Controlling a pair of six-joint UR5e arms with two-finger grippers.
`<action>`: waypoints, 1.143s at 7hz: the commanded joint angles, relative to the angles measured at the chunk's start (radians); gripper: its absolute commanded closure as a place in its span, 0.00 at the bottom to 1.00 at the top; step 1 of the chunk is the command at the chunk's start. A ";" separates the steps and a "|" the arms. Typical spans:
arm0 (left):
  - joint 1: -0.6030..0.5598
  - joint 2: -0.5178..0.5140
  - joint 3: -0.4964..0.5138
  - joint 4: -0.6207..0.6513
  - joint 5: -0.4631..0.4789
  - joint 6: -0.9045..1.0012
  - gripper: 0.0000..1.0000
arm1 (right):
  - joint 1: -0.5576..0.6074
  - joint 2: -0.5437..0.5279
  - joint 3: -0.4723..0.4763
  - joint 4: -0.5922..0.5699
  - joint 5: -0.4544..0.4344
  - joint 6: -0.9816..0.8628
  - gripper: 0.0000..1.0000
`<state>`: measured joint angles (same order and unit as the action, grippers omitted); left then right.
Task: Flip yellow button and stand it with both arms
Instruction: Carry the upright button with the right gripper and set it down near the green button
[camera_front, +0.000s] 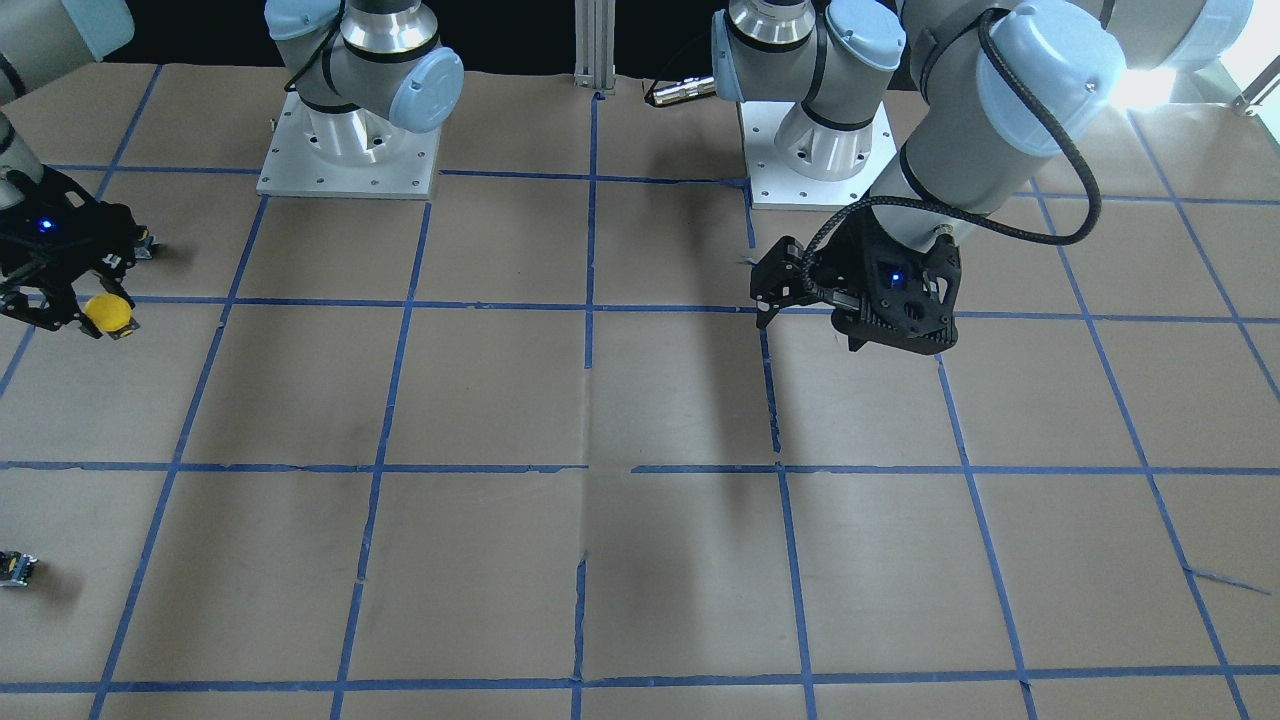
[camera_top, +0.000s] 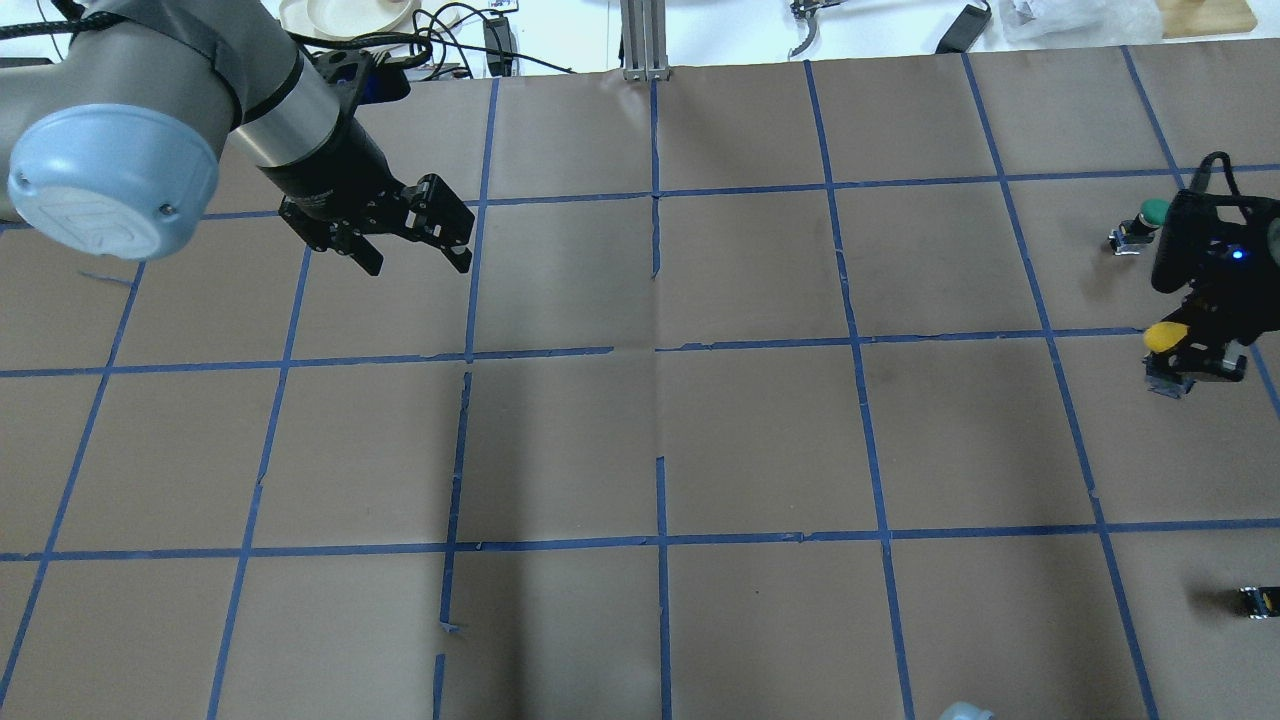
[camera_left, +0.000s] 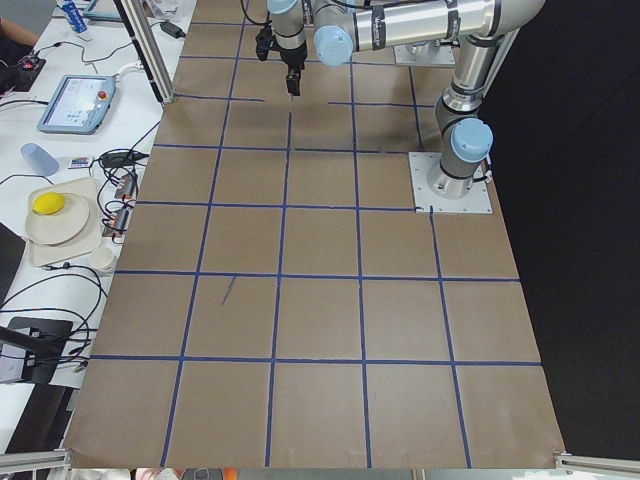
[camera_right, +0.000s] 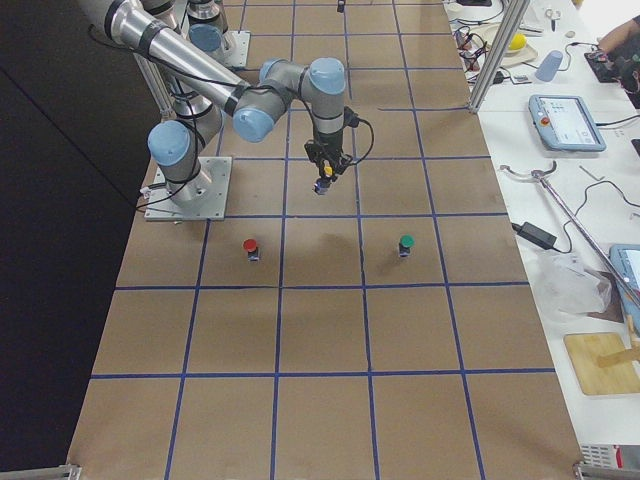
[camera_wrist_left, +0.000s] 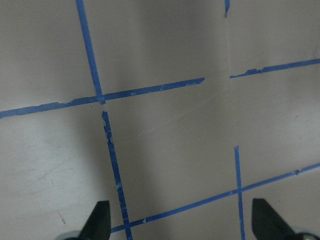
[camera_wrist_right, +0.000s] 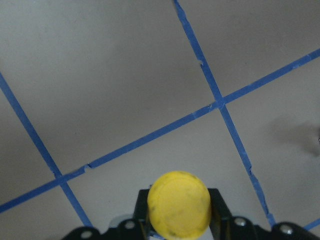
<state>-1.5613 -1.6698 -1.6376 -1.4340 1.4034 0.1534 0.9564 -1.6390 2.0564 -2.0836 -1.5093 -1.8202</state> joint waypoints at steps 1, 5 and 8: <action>-0.037 0.002 0.010 0.015 0.099 -0.014 0.00 | -0.123 0.007 0.004 -0.001 0.139 -0.439 0.76; -0.059 -0.005 0.061 0.015 0.105 -0.015 0.00 | -0.318 0.169 0.007 0.095 0.278 -0.960 0.79; -0.048 0.027 0.079 -0.024 0.111 -0.015 0.00 | -0.355 0.332 -0.089 0.143 0.343 -1.106 0.85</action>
<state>-1.6154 -1.6511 -1.5668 -1.4325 1.5121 0.1374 0.6128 -1.3712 2.0185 -1.9691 -1.1969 -2.8769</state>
